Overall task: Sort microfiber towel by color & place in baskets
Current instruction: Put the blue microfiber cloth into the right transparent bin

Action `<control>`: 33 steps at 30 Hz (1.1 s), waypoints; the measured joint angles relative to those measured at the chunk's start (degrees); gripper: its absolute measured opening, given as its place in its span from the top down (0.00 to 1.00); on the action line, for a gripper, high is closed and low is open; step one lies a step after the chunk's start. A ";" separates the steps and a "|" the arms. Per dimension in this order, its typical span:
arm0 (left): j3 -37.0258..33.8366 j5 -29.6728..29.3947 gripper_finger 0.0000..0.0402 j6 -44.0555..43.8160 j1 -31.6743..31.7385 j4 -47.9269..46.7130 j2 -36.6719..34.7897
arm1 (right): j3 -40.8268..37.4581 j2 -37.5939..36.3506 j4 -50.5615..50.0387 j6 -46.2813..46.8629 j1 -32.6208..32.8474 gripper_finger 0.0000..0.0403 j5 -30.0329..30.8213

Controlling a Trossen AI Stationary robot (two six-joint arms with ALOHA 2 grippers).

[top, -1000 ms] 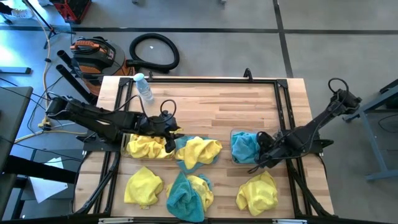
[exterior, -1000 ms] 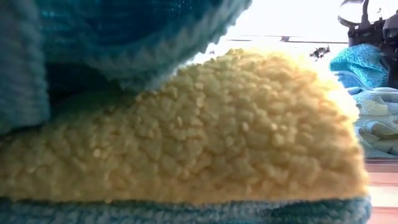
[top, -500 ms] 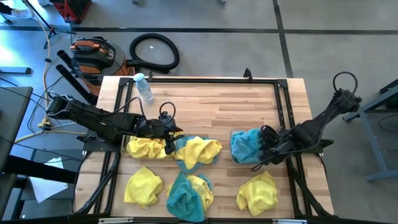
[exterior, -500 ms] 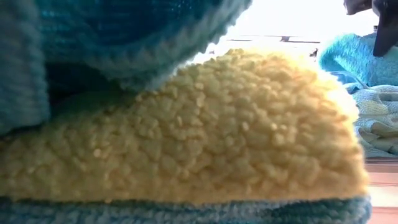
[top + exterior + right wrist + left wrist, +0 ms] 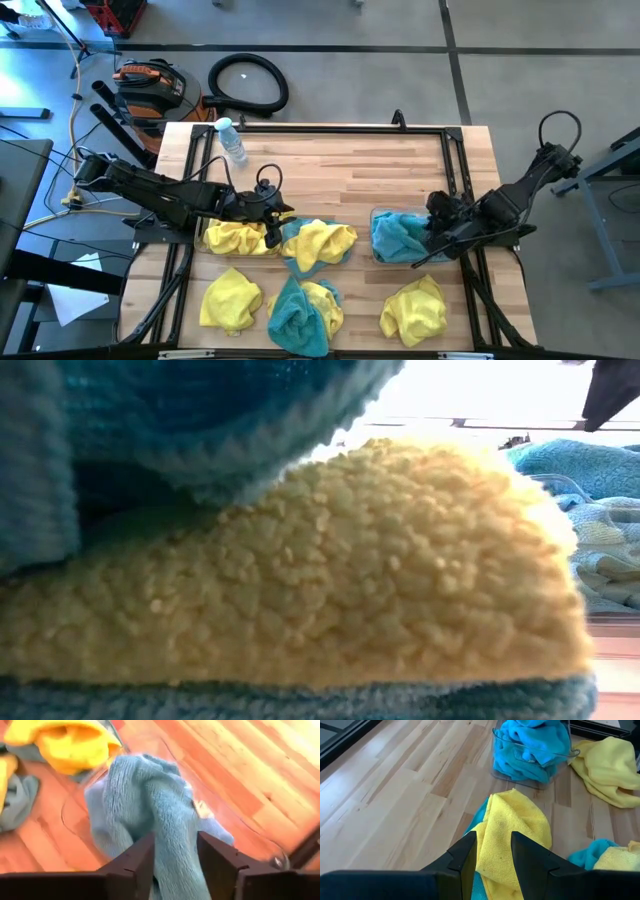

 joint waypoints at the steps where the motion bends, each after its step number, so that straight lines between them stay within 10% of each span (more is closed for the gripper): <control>1: 0.00 -0.15 0.73 -0.11 0.00 0.00 0.01 | -1.18 0.02 1.66 -0.83 -0.25 0.70 0.22; 8: 0.00 -1.17 0.73 -1.41 0.00 -0.28 0.03 | -13.78 0.11 17.41 -1.85 -0.98 0.98 -5.56; 18: 0.00 -1.25 0.73 -2.88 -0.02 -0.26 0.03 | -33.52 0.00 36.67 1.17 -3.48 0.99 -11.06; 33: 0.00 -1.24 0.73 -3.00 -0.02 -0.26 0.03 | -22.03 0.11 26.18 -2.62 -4.24 0.97 -11.64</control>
